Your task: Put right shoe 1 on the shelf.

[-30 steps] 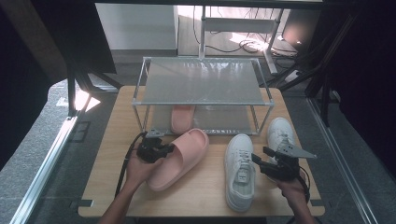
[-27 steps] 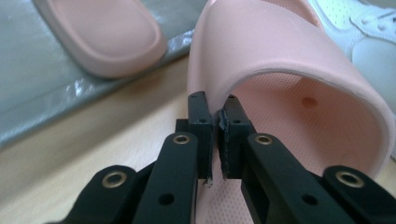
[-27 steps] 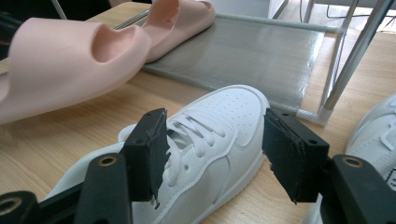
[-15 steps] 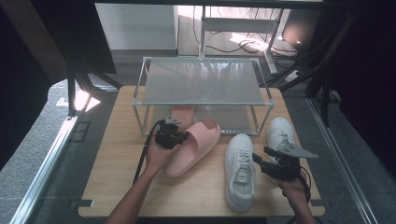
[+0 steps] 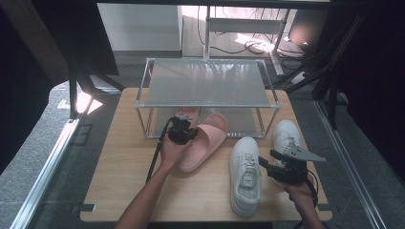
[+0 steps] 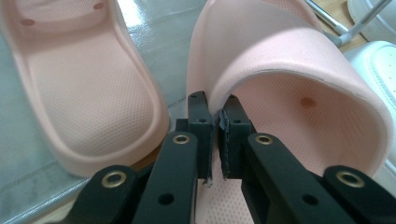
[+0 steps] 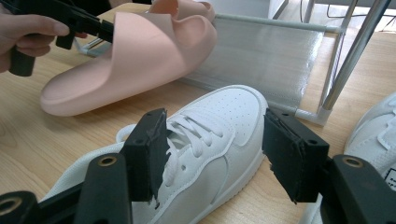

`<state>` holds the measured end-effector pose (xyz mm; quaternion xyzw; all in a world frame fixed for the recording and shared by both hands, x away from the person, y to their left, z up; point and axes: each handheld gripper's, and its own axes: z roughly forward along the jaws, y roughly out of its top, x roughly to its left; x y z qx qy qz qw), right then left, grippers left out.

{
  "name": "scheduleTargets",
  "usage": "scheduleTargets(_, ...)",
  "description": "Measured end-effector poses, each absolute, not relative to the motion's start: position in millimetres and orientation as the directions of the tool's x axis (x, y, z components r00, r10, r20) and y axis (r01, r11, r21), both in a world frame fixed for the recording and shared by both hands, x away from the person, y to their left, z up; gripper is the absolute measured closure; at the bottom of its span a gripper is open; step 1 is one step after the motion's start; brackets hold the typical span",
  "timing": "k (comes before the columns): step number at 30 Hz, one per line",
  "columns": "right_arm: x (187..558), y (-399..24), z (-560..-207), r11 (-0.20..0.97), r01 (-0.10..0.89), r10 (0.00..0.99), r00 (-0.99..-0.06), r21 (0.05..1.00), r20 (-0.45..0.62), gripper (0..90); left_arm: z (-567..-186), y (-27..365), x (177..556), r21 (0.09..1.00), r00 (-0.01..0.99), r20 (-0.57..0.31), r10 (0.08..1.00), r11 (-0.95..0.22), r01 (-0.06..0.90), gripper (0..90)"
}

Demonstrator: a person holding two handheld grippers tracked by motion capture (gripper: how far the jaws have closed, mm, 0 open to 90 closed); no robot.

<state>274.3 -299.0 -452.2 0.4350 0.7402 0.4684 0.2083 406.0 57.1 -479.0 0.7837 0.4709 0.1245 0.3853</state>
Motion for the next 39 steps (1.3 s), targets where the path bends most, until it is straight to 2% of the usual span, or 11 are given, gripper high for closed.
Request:
scheduleTargets(29,275,-299,-454,0.183,0.453,0.838,-0.536,0.872,0.103,41.2,-500,31,436,0.732,0.475,-0.124,0.871,-0.243,0.637,83.5)
scheduleTargets(31,275,-299,-454,0.184,0.453,0.838,-0.536,0.872,0.102,41.2,-500,32,435,0.734,0.478,-0.13,0.869,-0.24,0.636,80.8)
scheduleTargets(34,275,-299,-454,0.185,0.452,0.838,-0.537,0.873,0.101,41.2,-499,33,432,0.74,0.48,-0.141,0.866,-0.23,0.632,68.0)
scheduleTargets(39,275,-300,-454,0.184,0.452,0.838,-0.536,0.873,0.1,41.2,-493,40,421,0.741,0.508,-0.152,0.848,-0.243,0.626,54.2)
